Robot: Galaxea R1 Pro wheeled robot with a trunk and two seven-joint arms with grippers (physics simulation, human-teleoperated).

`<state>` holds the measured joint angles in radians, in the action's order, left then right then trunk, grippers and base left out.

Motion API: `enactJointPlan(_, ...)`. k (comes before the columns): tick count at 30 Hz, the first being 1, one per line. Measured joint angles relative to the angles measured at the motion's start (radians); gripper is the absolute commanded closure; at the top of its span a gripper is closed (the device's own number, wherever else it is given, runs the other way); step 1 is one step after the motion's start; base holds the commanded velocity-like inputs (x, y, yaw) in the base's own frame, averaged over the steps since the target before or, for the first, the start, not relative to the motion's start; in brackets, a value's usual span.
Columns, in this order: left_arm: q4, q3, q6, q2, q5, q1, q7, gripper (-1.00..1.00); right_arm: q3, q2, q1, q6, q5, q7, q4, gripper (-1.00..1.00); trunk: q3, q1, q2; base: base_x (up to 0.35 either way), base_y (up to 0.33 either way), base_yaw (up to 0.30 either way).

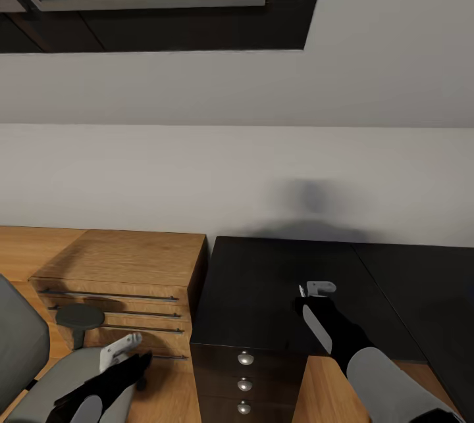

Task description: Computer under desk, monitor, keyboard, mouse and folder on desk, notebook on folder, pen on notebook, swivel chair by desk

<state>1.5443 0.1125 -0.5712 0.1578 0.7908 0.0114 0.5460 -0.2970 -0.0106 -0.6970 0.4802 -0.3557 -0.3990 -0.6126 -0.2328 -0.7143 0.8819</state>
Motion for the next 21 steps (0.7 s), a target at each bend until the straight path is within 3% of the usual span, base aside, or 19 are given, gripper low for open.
enactJointPlan(8, 0.002, -0.002, 0.038, -0.001, -0.004, 0.0, 0.0, -1.0, 0.0, -0.001, -0.001, 0.0, 0.001, 0.0, 0.007, -1.0, 0.0, 0.0, 0.0, 0.066, 0.0, 0.0)
enactJointPlan(12, 0.002, -0.002, 0.042, -0.001, -0.005, 0.0, 0.001, -1.0, 0.0, -0.001, -0.001, -0.001, 0.001, 0.001, 0.01, -1.0, 0.0, 0.0, 0.0, 0.196, 0.0, 0.0)
enactJointPlan(21, 0.001, -0.003, 0.045, -0.001, -0.006, 0.0, 0.004, -1.0, 0.001, -0.002, -0.002, 0.004, 0.004, 0.021, 0.012, -1.0, 0.0, 0.0, 0.0, 0.036, 0.0, 0.0)
